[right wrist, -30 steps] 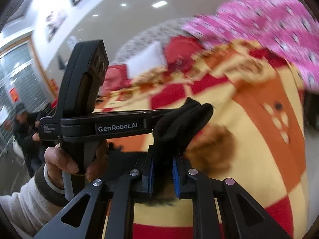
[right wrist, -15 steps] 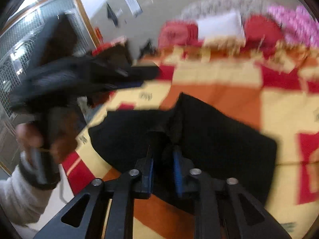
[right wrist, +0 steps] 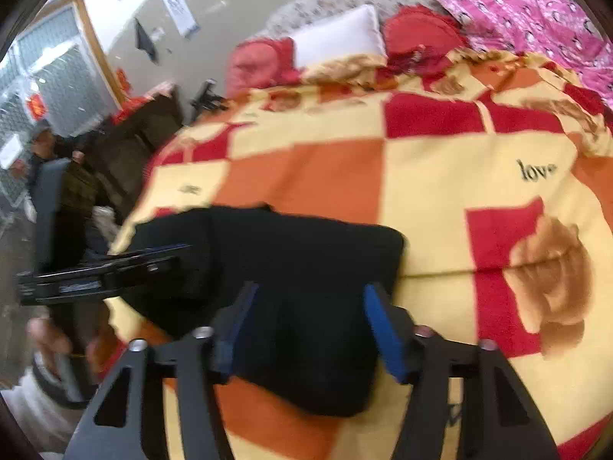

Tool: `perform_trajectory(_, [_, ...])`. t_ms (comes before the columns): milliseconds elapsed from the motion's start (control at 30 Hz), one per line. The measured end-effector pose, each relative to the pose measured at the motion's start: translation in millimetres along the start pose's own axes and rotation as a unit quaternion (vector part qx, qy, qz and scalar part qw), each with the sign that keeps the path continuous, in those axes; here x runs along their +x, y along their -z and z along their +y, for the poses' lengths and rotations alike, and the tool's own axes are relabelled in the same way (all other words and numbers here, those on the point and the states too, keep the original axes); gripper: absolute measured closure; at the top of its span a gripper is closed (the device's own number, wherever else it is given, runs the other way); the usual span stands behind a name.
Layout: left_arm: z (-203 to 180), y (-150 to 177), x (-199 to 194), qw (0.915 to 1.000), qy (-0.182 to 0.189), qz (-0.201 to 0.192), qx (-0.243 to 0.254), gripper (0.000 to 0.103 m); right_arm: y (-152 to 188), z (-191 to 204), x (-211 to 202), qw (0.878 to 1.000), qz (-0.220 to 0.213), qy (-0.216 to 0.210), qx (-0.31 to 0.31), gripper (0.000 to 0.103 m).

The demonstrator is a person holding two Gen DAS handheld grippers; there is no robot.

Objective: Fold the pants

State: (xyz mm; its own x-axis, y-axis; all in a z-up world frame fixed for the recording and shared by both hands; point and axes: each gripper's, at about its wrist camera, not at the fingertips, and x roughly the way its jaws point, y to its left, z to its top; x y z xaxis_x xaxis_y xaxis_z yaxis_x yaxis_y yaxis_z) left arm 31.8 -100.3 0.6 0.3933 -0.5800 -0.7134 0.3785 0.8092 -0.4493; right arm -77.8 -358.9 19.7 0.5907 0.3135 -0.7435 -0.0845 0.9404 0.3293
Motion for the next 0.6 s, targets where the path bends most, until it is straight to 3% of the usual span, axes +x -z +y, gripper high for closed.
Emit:
perform_trajectory(33, [-3,-3,7,1.0,-0.002,0.001,-0.001,0.043,2,-5,3,1.0,-0.002,0.011,0.002,0.053])
perform_trajectory(100, [-11,-7,16,0.9993,-0.032,-0.008,0.015,0.061,5,-11,10,1.0,-0.001,0.019,0.008,0.053])
perform_trajectory(167, [-15,-12,16,0.9993,-0.031,-0.005,0.022,0.09,5,-15,16,1.0,-0.001,0.018,0.017,0.053])
perform_trajectory(233, [-15,-15,7,0.9997,-0.019,-0.004,0.016,0.091,2,-12,10,1.0,-0.002,0.017,0.015,0.055])
perform_trajectory(400, [-14,-13,-15,0.9985,-0.032,-0.029,0.034,0.091,-5,7,-16,0.999,-0.032,-0.01,-0.021,0.053])
perform_trajectory(533, [-10,-2,4,0.9976,-0.061,-0.011,0.029,0.088,-5,18,12,0.999,-0.003,-0.007,-0.035,0.054])
perform_trajectory(600, [-13,4,3,0.9966,-0.071,-0.026,0.032,0.083,-2,17,31,0.999,0.013,0.0,-0.033,0.054])
